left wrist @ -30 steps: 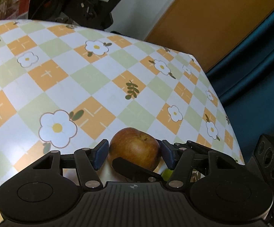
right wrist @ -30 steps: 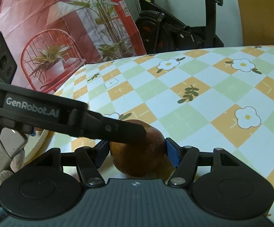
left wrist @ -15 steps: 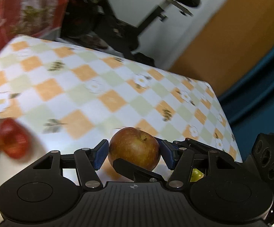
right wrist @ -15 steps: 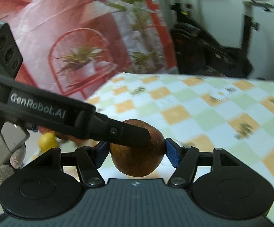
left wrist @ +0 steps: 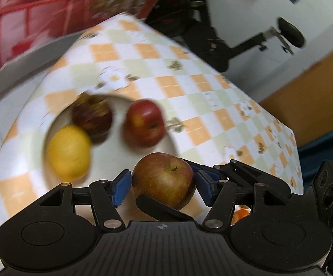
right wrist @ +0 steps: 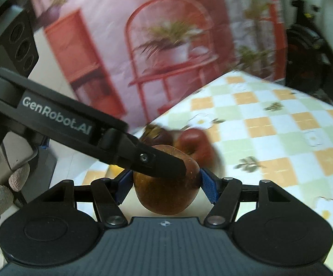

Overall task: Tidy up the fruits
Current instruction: 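Carry the brownish-red apple with the left tool onto the plate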

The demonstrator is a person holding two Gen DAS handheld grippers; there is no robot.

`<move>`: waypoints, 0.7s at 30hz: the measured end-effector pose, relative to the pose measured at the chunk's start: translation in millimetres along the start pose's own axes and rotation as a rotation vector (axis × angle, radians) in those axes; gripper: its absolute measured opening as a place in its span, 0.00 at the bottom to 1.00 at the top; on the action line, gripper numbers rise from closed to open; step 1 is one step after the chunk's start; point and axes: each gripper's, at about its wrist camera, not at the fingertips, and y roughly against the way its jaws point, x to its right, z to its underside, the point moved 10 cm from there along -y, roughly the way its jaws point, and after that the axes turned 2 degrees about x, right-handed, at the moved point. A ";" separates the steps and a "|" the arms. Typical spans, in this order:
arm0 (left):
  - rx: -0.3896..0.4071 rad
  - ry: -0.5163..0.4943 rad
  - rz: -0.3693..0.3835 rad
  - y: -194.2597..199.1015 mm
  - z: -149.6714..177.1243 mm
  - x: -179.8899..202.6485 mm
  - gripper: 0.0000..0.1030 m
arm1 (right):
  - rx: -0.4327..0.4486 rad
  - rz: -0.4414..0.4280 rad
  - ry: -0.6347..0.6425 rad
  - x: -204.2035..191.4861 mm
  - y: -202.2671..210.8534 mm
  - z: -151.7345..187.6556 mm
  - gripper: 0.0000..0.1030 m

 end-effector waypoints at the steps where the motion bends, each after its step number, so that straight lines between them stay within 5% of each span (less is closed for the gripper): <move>1: -0.002 0.017 -0.004 -0.2 2.4 -7.2 0.62 | -0.021 -0.006 0.021 -6.3 -7.2 3.4 0.64; 11: 0.020 0.089 -0.059 0.6 15.1 -58.1 0.62 | -0.169 -0.062 0.196 -50.4 -58.5 32.9 0.63; 21: 0.037 0.094 -0.068 -1.5 18.0 -69.8 0.62 | -0.175 -0.085 0.220 -60.4 -66.4 31.4 0.63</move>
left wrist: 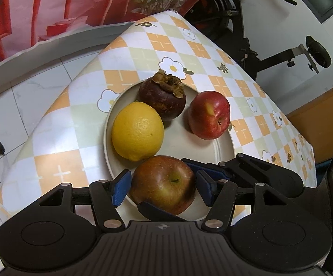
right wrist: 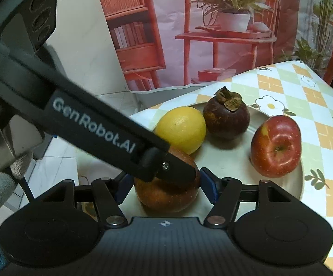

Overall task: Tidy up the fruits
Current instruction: 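Carry the brownish-red apple with the left tool onto the plate, then open the left tool to release the apple and withdraw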

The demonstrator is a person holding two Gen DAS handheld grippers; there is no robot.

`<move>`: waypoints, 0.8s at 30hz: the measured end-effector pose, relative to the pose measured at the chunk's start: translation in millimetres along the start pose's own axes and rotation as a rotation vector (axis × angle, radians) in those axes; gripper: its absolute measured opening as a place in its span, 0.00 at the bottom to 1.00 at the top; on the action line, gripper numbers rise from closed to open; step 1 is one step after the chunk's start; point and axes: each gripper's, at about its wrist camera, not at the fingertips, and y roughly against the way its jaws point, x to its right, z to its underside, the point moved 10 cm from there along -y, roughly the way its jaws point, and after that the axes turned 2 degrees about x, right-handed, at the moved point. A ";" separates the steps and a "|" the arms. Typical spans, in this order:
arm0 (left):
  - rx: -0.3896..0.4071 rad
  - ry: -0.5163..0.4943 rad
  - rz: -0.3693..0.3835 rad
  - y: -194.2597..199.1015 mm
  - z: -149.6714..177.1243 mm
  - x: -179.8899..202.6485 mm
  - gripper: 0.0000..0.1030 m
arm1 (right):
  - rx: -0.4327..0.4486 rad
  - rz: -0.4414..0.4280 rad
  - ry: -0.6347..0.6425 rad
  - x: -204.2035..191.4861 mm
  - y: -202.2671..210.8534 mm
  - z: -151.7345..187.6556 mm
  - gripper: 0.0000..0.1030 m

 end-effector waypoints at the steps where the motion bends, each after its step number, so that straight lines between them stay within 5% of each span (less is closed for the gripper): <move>1: 0.006 -0.003 0.000 -0.2 -0.1 0.4 0.62 | 0.002 -0.003 -0.002 0.6 0.5 0.1 0.63; 13: 0.044 -0.036 -0.043 2.2 -0.9 2.2 0.65 | 0.036 -0.023 -0.042 5.4 14.2 3.2 0.64; 24: 0.091 -0.085 -0.105 4.5 -1.7 7.9 0.68 | 0.172 0.068 -0.171 55.5 89.1 22.5 0.64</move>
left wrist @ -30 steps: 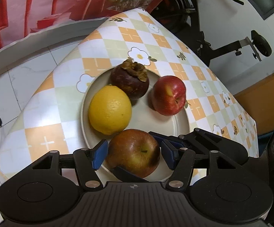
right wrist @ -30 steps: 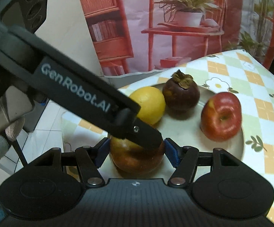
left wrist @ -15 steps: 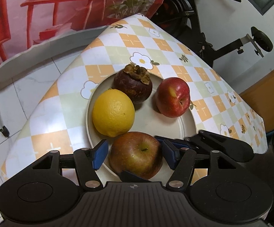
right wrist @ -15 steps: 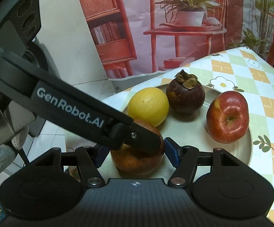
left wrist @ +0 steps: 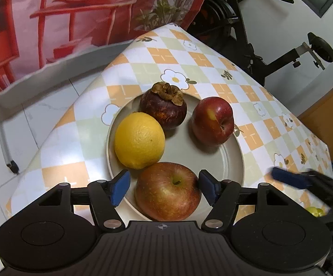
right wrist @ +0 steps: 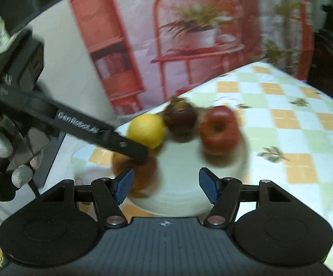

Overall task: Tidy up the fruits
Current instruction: 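Open the left tool to release the apple and withdraw, then move the left tool to the oranges and grasp one orange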

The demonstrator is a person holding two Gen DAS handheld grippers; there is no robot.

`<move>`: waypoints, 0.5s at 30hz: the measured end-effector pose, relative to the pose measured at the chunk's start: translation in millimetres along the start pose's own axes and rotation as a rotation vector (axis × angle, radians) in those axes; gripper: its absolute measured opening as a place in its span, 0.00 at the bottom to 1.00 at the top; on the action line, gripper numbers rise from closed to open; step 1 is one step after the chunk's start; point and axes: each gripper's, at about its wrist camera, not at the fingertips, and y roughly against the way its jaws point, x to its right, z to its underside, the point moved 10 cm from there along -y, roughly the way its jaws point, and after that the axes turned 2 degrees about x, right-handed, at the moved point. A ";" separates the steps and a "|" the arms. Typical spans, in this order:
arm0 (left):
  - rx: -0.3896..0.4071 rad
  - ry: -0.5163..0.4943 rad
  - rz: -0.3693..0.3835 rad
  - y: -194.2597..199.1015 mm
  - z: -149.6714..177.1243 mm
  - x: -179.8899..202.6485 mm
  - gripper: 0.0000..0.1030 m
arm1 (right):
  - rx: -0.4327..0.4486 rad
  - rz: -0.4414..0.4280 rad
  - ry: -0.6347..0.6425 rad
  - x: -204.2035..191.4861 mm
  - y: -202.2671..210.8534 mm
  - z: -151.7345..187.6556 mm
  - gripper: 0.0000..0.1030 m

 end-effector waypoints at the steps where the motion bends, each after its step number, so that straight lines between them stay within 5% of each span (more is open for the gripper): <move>1: 0.005 -0.006 -0.009 -0.1 -0.6 0.5 0.69 | 0.021 0.018 -0.017 7.7 9.9 -0.6 0.64; 8: 0.020 -0.011 -0.054 -1.0 -3.0 5.5 0.70 | 0.229 0.199 -0.156 75.4 108.4 4.8 0.64; 15: 0.058 -0.019 -0.112 2.5 -5.0 15.4 0.68 | 0.262 0.428 -0.170 127.5 186.1 39.5 0.65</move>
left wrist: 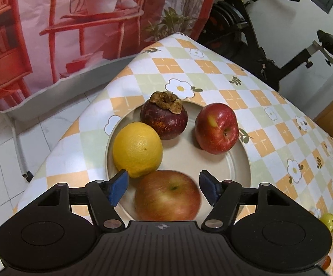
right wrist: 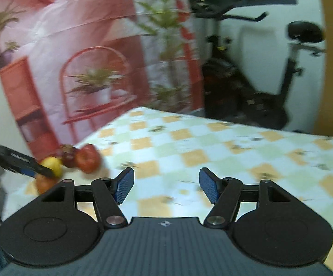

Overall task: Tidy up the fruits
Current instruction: 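Move the left tool to the oranges and grasp one orange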

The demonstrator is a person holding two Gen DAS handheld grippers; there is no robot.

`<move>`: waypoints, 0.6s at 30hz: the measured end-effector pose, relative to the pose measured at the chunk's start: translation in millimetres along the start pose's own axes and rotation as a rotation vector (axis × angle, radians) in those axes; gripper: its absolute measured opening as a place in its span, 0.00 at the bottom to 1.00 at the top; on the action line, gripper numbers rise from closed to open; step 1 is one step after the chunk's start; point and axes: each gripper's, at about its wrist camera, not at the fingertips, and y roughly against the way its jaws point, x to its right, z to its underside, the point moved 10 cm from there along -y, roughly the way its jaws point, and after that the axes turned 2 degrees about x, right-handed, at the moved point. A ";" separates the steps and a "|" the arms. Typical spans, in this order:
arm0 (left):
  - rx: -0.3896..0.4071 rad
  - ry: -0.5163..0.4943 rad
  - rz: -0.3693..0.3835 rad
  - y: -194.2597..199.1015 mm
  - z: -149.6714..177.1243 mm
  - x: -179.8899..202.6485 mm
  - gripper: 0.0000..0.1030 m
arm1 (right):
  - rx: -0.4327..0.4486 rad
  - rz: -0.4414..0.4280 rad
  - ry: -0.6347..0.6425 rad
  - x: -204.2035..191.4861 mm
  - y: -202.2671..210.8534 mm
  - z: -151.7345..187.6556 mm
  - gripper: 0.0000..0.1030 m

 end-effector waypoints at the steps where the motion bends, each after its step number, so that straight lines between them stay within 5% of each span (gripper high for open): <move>1: 0.007 0.004 -0.001 1.8 0.1 2.5 0.68 | -0.001 0.015 -0.001 7.1 4.9 5.4 0.65; 10: 0.152 -0.121 -0.001 33.3 2.8 65.6 0.68 | -0.042 0.067 0.010 31.4 25.5 47.9 0.65; 18: 0.173 -0.211 0.168 39.5 22.6 155.6 0.68 | -0.052 0.110 0.031 44.3 29.1 67.2 0.64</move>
